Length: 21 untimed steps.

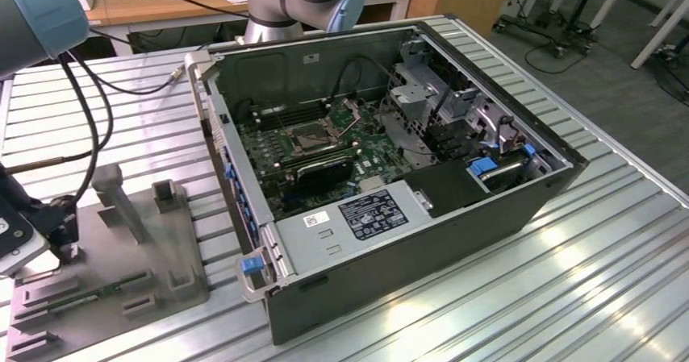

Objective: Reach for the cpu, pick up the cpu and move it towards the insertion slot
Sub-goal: 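Pick up the cpu and move it towards the insertion slot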

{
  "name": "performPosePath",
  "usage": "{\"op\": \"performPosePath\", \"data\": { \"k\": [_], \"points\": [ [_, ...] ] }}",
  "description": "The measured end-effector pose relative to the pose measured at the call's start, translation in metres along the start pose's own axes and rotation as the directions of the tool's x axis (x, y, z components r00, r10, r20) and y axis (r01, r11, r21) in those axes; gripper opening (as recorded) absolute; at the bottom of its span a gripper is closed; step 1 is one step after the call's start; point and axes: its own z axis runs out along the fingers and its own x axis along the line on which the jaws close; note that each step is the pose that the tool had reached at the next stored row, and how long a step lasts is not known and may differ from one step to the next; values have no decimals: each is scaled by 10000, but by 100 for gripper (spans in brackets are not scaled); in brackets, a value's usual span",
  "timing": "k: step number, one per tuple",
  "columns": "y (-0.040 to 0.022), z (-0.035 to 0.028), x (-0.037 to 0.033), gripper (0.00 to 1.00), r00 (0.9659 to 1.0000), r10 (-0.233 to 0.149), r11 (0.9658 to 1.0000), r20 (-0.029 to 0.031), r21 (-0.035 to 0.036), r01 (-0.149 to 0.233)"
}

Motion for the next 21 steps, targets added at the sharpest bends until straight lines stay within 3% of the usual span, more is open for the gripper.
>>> {"op": "performPosePath", "data": {
  "k": [21],
  "points": [
    [5,-103,0,55,10000,0,10000,1,0,0]
  ]
}}
